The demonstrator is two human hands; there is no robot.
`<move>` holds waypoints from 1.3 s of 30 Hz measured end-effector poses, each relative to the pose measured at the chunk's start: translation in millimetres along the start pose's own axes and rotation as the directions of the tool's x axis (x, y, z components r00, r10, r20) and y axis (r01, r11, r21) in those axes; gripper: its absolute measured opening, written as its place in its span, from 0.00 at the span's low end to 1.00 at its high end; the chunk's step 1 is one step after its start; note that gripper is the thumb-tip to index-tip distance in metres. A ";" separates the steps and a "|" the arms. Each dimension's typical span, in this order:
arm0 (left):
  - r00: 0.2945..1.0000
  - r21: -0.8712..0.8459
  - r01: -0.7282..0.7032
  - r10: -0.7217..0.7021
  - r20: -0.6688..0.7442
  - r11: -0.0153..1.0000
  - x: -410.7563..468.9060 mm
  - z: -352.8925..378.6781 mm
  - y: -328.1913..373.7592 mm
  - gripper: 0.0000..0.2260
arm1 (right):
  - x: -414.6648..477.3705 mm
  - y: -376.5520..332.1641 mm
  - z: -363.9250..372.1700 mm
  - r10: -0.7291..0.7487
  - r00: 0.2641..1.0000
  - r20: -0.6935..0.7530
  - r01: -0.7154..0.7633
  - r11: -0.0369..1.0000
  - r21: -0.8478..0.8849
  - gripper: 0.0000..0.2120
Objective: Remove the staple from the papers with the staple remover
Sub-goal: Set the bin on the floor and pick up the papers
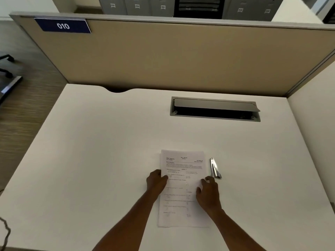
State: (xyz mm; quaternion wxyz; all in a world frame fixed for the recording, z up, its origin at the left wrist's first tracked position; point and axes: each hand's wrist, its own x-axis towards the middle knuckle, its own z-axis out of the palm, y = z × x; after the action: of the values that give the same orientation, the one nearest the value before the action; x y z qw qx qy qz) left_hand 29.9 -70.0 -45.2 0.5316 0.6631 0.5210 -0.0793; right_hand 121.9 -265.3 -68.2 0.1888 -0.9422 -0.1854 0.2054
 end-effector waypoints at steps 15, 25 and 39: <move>0.967 -0.373 -0.110 0.186 0.174 0.921 4.1 -27.6 3.7 0.08 | 24.1 -10.8 -46.0 0.247 0.954 0.170 -0.296 0.690 0.661 0.25; 0.998 0.192 -0.053 0.061 -0.034 0.980 -5.6 1.1 -0.3 0.21 | 22.1 -18.4 -20.7 0.312 0.948 -0.063 -0.250 0.853 0.458 0.08; 0.996 -0.324 -0.028 0.053 0.068 0.945 3.4 -29.8 38.8 0.11 | 35.4 -44.7 -55.8 0.281 0.958 0.047 -0.216 0.611 0.761 0.09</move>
State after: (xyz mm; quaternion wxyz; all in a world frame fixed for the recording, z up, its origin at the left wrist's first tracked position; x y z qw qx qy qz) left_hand 48.1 -40.2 -10.7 0.6539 0.5742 0.4926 -0.0070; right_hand 165.3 -227.4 -13.0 0.5423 -0.7996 0.0577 0.2515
